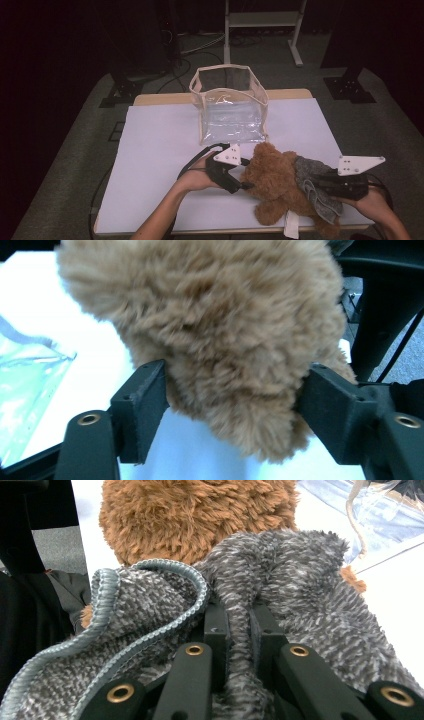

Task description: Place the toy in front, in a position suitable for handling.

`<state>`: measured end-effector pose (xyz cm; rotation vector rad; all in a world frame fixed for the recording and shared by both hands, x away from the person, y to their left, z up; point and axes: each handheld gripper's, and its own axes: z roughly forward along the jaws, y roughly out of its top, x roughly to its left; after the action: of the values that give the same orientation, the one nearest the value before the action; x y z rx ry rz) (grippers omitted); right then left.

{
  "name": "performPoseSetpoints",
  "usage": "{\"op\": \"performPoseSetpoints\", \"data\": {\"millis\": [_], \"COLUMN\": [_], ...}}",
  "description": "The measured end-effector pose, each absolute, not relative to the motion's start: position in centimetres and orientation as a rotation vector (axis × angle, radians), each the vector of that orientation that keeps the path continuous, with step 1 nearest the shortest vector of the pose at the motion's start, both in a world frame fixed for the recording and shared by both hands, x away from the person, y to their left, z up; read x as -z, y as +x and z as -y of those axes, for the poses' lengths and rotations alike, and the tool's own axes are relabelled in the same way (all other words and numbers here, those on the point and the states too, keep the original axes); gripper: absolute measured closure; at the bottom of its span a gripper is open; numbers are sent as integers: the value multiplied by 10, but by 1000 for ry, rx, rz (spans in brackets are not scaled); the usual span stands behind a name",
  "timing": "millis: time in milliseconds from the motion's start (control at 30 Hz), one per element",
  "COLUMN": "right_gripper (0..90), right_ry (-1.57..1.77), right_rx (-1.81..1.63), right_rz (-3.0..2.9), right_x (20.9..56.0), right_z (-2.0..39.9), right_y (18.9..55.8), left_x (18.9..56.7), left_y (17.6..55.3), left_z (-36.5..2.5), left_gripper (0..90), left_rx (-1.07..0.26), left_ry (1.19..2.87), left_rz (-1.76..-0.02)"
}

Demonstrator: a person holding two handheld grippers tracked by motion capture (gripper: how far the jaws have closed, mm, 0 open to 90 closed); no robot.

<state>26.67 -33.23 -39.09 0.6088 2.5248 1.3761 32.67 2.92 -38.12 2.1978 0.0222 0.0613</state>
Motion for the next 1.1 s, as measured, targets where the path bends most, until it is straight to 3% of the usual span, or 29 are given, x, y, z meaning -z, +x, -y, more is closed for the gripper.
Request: {"op": "performPoseSetpoints", "data": {"millis": [300,767,1100], "right_gripper": [804,804,804], "right_ry": [605,549,441], "right_rx": [-1419,-1476,-1552], "right_rz": [-2518,-2527,-2545], "right_x": [388,384,376], "right_z": [329,303,257], "right_y": [268,281,302], "left_x": [383,370,354], "left_y": [327,321,325], "left_z": [-25,-23,-71], "left_gripper": [383,416,417], "left_rx": [29,19,-30], "left_ry": [2117,2112,2078], "left_rz": [-39,-7,-99]}}
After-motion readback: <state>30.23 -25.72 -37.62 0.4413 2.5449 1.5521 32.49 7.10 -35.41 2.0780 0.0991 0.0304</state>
